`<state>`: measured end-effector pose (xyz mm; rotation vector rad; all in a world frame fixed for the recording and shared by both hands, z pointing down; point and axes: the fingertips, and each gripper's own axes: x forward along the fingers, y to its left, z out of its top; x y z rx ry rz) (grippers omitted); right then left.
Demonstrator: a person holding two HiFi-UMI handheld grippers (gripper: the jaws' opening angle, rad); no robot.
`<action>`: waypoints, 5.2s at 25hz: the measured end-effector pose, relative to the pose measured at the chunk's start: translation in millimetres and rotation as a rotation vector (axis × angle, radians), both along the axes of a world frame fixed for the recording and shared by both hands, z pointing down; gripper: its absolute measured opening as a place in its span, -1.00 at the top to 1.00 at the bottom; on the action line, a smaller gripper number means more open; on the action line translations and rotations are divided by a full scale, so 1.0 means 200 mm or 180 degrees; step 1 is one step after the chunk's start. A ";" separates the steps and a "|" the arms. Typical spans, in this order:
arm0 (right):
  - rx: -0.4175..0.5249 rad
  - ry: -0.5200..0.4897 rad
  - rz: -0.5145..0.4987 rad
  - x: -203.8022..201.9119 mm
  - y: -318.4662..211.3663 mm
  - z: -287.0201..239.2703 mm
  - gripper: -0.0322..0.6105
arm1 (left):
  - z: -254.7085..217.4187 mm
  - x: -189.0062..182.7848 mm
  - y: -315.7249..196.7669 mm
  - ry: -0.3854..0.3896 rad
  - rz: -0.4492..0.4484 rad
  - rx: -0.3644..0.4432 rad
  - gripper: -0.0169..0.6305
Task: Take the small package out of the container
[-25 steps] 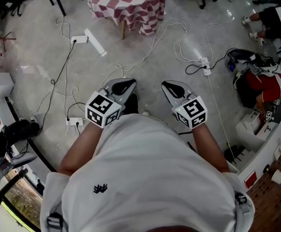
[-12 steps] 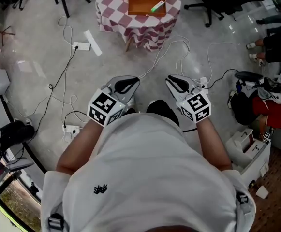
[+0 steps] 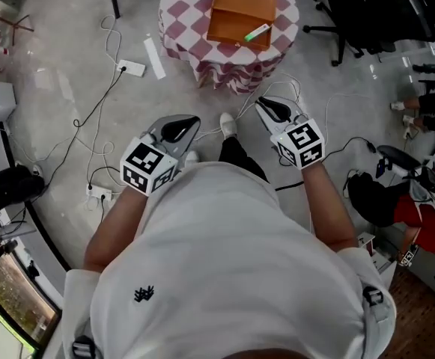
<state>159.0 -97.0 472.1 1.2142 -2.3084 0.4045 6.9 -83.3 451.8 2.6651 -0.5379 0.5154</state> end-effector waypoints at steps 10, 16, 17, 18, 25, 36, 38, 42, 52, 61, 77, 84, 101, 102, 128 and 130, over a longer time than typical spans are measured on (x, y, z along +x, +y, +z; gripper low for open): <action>-0.0051 0.0488 -0.0842 0.38 -0.69 0.15 0.74 | -0.07 0.26 -0.42 -0.0113 -0.0611 0.0023 0.78; -0.0155 0.0987 -0.1457 0.53 -0.99 0.37 0.62 | -0.05 0.27 -0.53 -0.0198 -0.1059 -0.0033 0.78; -0.0197 0.1073 -0.1576 0.54 -1.03 0.42 0.59 | -0.05 0.26 -0.54 -0.0209 -0.1145 -0.0047 0.78; -0.0246 0.1153 -0.1694 0.56 -1.06 0.48 0.59 | -0.05 0.24 -0.55 -0.0219 -0.1230 -0.0057 0.78; -0.0393 0.1878 -0.2547 0.60 -1.20 0.78 0.48 | -0.04 0.16 -0.58 -0.0287 -0.1778 -0.0118 0.78; -0.0523 0.2525 -0.3343 0.61 -1.30 1.00 0.47 | -0.05 0.10 -0.60 -0.0346 -0.2109 -0.0063 0.78; -0.0565 0.2626 -0.3457 0.61 -1.30 1.04 0.47 | -0.04 0.08 -0.60 -0.0353 -0.2173 -0.0064 0.78; -0.0667 0.2780 -0.3604 0.63 -1.29 1.10 0.47 | -0.04 0.06 -0.58 -0.0366 -0.2242 -0.0092 0.78; -0.0727 0.2806 -0.3654 0.64 -1.28 1.11 0.57 | -0.06 0.04 -0.56 -0.0415 -0.2310 -0.0067 0.78; -0.0637 0.2566 -0.3335 0.59 -1.30 1.00 0.60 | -0.06 0.08 -0.58 -0.0372 -0.2143 -0.0046 0.78; -0.0597 0.2185 -0.2288 0.54 -1.15 0.57 0.61 | -0.13 -0.09 -0.45 -0.0191 -0.1763 0.0139 0.78; -0.0538 0.2026 -0.1955 0.40 -0.91 0.40 0.61 | -0.12 -0.22 -0.33 -0.0115 -0.1538 0.0167 0.78; -0.0581 0.1634 -0.1314 -0.06 -0.15 0.12 0.61 | -0.04 -0.55 0.04 -0.0118 -0.1070 0.0245 0.78; -0.0578 0.1614 -0.1298 -0.08 -0.11 0.11 0.61 | -0.03 -0.56 0.06 -0.0125 -0.1044 0.0252 0.78; -0.0562 0.1608 -0.1232 -0.30 0.26 0.01 0.62 | 0.03 -0.71 0.33 -0.0055 -0.0906 0.0234 0.78; -0.0547 0.1619 -0.1247 -0.31 0.25 -0.01 0.62 | 0.03 -0.72 0.32 -0.0040 -0.0923 0.0232 0.78</action>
